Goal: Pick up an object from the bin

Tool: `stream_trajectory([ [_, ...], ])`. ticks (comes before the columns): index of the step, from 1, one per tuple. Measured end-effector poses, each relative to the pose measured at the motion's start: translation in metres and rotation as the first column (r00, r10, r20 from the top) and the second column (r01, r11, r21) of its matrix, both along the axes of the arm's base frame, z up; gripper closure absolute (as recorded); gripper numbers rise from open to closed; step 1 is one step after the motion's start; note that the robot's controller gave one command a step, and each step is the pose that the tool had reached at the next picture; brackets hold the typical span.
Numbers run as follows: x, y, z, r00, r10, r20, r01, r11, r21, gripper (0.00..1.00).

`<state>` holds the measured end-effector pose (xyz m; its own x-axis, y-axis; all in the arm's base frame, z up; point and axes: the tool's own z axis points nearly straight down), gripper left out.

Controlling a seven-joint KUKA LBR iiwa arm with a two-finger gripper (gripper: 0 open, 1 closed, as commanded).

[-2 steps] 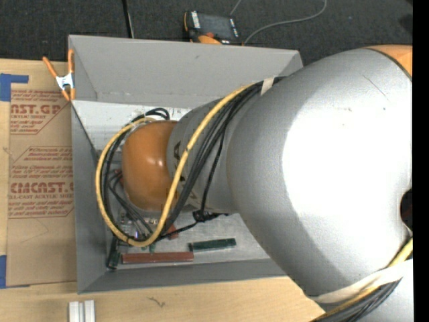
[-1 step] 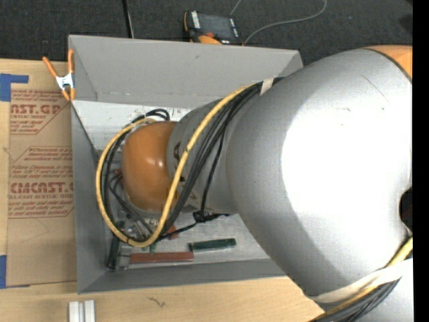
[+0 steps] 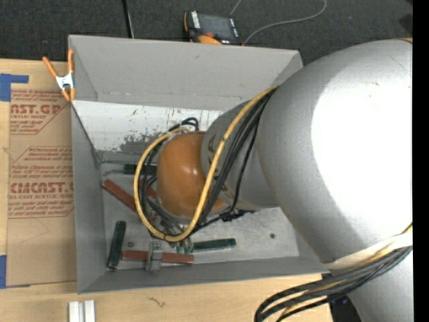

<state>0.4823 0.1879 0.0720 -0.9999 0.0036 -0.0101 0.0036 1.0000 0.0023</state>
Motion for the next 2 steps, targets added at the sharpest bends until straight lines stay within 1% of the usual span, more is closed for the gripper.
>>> stream_trajectory([
  [1, -0.003, 0.002, -0.001, 1.000, 0.004, -0.011, -0.004, 1.000, -0.002, 1.00],
  [2, 0.056, -0.006, 0.204, 1.000, 0.026, 0.001, -0.026, 1.000, 0.001, 1.00],
])
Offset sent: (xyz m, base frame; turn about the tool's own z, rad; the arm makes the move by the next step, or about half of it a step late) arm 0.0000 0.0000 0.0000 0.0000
